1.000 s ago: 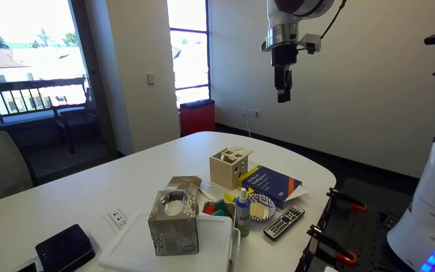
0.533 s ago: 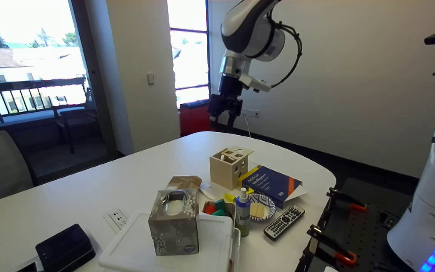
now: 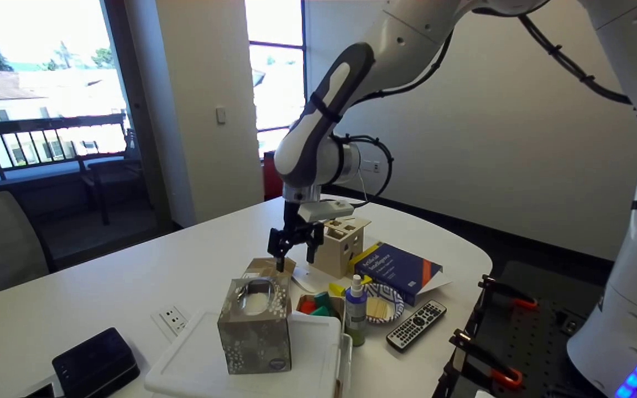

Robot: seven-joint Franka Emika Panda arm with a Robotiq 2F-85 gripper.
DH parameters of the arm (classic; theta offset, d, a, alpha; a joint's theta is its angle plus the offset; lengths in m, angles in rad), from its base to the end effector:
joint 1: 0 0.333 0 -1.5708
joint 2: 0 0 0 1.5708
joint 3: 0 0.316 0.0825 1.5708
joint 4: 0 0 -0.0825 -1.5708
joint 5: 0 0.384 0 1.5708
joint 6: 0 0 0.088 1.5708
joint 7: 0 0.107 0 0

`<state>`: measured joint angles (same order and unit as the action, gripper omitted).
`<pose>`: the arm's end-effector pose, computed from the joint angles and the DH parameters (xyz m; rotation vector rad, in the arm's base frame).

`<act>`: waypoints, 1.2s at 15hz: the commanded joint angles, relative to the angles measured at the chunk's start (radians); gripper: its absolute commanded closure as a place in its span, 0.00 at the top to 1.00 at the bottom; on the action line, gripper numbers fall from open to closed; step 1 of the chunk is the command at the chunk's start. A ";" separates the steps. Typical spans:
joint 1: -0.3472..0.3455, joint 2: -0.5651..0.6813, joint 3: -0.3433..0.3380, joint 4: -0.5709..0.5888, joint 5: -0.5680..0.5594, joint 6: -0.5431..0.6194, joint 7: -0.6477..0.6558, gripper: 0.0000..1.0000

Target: Use the tissue to wipe the remote

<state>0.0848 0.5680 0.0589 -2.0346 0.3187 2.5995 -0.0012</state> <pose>0.5891 0.0788 0.1603 -2.9403 0.2039 0.0289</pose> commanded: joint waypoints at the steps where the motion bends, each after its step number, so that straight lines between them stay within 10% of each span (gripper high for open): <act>1: 0.000 0.188 0.011 0.144 -0.028 0.047 0.083 1.00; 8: -0.009 0.383 0.060 0.340 -0.030 0.150 0.092 1.00; 16: -0.051 0.419 0.069 0.448 -0.015 -0.192 0.134 1.00; 18: -0.065 0.423 0.079 0.466 -0.004 -0.223 0.126 0.72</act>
<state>0.0504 0.9790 0.1127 -1.6132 0.3010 2.4435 0.1246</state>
